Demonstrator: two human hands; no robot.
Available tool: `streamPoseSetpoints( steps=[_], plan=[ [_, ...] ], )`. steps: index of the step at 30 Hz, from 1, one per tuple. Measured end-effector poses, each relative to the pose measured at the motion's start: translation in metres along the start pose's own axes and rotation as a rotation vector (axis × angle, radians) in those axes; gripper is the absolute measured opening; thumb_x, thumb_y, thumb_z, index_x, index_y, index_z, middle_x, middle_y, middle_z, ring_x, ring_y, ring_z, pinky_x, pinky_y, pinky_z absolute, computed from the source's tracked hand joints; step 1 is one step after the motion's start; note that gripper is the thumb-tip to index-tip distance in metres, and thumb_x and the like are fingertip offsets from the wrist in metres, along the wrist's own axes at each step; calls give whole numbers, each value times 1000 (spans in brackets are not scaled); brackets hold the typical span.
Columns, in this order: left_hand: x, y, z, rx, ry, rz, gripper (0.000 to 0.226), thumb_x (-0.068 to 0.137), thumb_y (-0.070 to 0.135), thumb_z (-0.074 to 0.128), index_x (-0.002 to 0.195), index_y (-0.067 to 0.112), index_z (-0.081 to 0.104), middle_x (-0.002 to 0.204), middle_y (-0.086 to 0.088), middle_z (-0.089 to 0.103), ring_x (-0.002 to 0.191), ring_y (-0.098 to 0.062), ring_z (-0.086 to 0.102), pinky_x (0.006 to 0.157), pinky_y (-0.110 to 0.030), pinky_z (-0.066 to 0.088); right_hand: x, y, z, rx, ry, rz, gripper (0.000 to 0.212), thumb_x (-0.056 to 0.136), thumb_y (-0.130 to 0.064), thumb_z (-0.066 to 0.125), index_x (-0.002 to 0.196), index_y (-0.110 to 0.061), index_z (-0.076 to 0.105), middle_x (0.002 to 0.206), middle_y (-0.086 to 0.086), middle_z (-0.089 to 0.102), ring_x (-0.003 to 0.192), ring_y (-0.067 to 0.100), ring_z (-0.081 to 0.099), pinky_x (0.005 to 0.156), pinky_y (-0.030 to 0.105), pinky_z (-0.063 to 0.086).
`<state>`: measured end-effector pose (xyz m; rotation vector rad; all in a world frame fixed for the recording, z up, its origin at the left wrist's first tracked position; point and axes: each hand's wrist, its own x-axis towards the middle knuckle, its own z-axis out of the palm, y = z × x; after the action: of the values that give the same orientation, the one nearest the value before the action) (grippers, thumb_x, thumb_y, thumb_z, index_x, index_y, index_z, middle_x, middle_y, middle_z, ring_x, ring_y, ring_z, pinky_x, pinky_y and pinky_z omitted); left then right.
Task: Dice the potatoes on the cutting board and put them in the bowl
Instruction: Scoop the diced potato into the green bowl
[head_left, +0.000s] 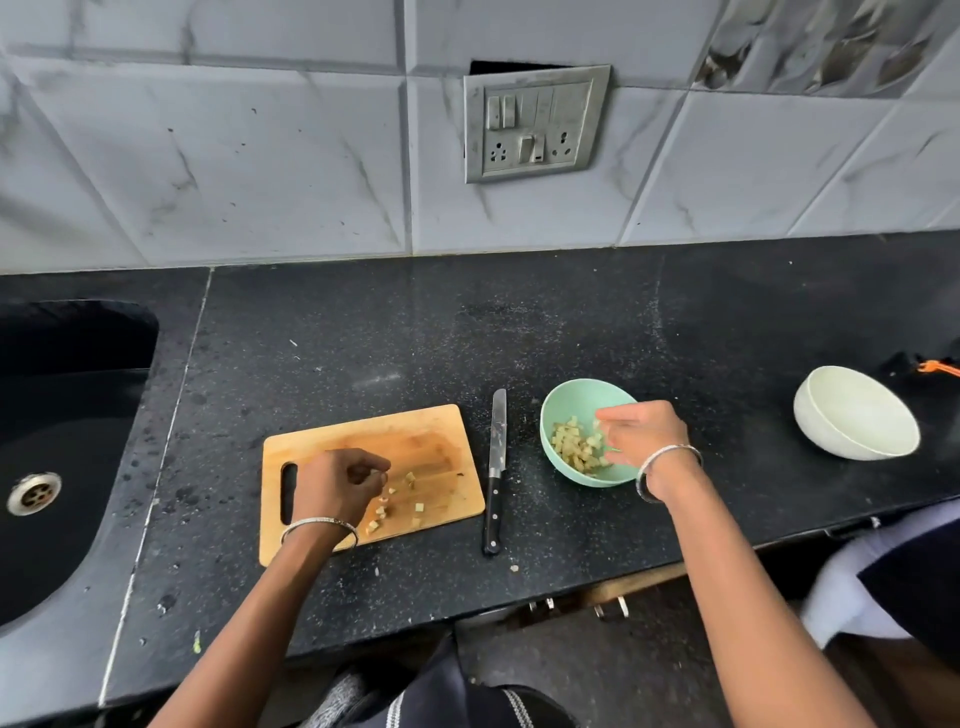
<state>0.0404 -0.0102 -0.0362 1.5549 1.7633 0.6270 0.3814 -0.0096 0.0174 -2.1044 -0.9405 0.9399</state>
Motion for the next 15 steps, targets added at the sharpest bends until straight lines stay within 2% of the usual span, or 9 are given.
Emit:
streamPoseSetpoints(
  steps=[2, 3, 5, 7, 8, 9, 11, 13, 15],
  plan=[
    [0, -1, -2, -18, 13, -1, 15, 79, 9, 73, 84, 23, 75, 69, 7, 72, 65, -4, 68, 73, -30, 58, 3, -1, 4, -308, 176, -134, 33, 80, -2, 65, 60, -27, 73, 80, 6, 75, 74, 29, 72, 73, 41, 61],
    [1, -2, -3, -31, 16, -7, 15, 79, 10, 74, 83, 24, 75, 68, 7, 72, 64, -4, 69, 73, -32, 59, -2, -5, 5, -443, 232, -190, 28, 79, -5, 67, 58, -23, 73, 72, 4, 73, 75, 30, 70, 75, 38, 59],
    [1, -6, -8, -52, 21, -28, 15, 79, 10, 75, 84, 24, 74, 69, 6, 72, 63, -5, 69, 73, -34, 59, -16, -18, 12, -583, 211, -265, 19, 81, -7, 69, 66, -16, 77, 76, 5, 74, 85, 32, 67, 76, 34, 55],
    [0, -9, -12, -59, 18, -45, 14, 77, 11, 77, 84, 23, 73, 68, 5, 72, 64, -7, 69, 73, -35, 59, -25, -29, 15, -670, 128, -272, 21, 85, -1, 63, 87, -14, 80, 99, 7, 74, 101, 35, 62, 86, 37, 51],
    [0, -10, -13, -54, 16, -54, 14, 76, 11, 78, 83, 22, 73, 67, 5, 71, 64, -8, 69, 73, -35, 59, -28, -32, 16, -688, 115, -273, 26, 86, 3, 61, 94, -12, 80, 106, 9, 72, 105, 36, 61, 90, 38, 49],
    [0, -12, -16, -46, 23, -70, 14, 75, 11, 79, 83, 22, 73, 67, 4, 71, 66, -10, 69, 73, -35, 59, -30, -37, 21, -678, 130, -299, 28, 84, 6, 59, 92, -10, 80, 105, 12, 71, 103, 37, 61, 89, 40, 49],
    [-2, -15, -19, -15, 57, -103, 14, 74, 14, 80, 82, 23, 74, 70, 4, 71, 71, -11, 68, 74, -34, 57, -33, -42, 35, -610, 180, -383, 25, 76, 9, 59, 76, -8, 78, 90, 16, 71, 90, 37, 64, 76, 40, 53],
    [-3, -19, -23, 44, 117, -135, 13, 75, 17, 79, 82, 26, 74, 75, 5, 71, 78, -13, 67, 76, -32, 55, -41, -46, 58, -532, 129, -502, 19, 78, 1, 66, 73, -14, 76, 82, 5, 73, 80, 26, 67, 69, 28, 51],
    [-4, -21, -25, 98, 134, -144, 14, 76, 18, 78, 86, 27, 75, 79, 4, 71, 82, -14, 66, 79, -31, 53, -56, -47, 86, -481, -14, -609, 15, 83, -8, 70, 83, -21, 78, 89, -6, 73, 83, 14, 66, 76, 23, 50]
  ],
)
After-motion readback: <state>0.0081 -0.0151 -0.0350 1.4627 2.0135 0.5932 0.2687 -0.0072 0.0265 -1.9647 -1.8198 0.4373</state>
